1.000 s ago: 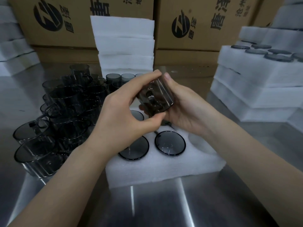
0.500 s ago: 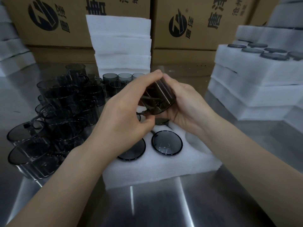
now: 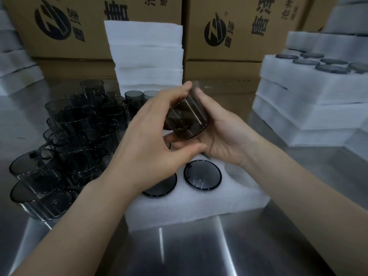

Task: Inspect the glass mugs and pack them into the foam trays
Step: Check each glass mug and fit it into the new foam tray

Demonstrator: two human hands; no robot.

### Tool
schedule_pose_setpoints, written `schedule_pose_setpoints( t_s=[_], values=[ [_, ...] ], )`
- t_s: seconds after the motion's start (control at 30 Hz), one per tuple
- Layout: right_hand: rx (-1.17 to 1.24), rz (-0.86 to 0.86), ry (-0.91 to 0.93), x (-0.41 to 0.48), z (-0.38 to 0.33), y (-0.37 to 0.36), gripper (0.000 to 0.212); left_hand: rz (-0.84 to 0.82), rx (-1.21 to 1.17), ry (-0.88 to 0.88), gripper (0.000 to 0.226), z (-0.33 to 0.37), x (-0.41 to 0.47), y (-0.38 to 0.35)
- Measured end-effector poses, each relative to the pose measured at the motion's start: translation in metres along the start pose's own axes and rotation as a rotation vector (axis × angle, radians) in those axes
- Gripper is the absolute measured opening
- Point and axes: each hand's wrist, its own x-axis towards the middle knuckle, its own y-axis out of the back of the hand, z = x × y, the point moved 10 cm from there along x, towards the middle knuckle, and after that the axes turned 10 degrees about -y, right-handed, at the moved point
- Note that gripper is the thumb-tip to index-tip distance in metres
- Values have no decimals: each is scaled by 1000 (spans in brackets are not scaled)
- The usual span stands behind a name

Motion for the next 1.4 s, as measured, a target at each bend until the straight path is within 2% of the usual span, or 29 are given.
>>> schedule_pose_setpoints(
  t_s=[0.17, 0.23, 0.33, 0.5, 0.6, 0.67, 0.77, 0.87, 0.93, 0.97, 1.07, 1.13, 1.23, 1.4],
  values=[
    [-137, 232, 176, -3, -14, 18, 47, 87, 132, 15, 82, 4, 1, 7],
    [-137, 266, 210, -4, -17, 19, 37, 75, 202, -66, 74, 12, 2, 3],
    [-62, 318, 249, -8, -22, 28, 25, 31, 160, -145, 70, 19, 2, -4],
    [31, 291, 260, -8, -23, 32, 15, -45, -2, -178, 62, 23, 2, -13],
    [38, 200, 101, -1, -10, 23, 23, -61, -45, -149, 64, 20, 2, -13],
    [50, 207, 67, -1, -7, 24, 34, -71, -46, -121, 67, 17, 2, -14],
    [83, 276, 184, -6, -20, 32, 36, -58, -37, -73, 68, 10, 1, -11],
    [48, 349, 237, -10, -24, 36, 46, -29, -70, 21, 69, 1, 1, -8],
    [-15, 370, 224, -9, -21, 33, 35, -19, -44, 62, 72, -2, 1, -8],
    [-40, 357, 213, -8, -20, 30, 36, -21, -28, 73, 72, -4, 1, -9],
    [-102, 304, 172, -6, -14, 19, 62, -83, -6, 26, 73, -1, 0, -15],
    [-95, 327, 168, -7, -15, 19, 67, -91, -3, -6, 76, 1, 0, -15],
    [-1, 333, 173, -9, -16, 20, 56, -23, -42, -9, 78, 2, 0, -8],
    [37, 223, 136, -8, -15, 12, 43, 62, -145, 40, 81, -1, -2, -3]
  ],
)
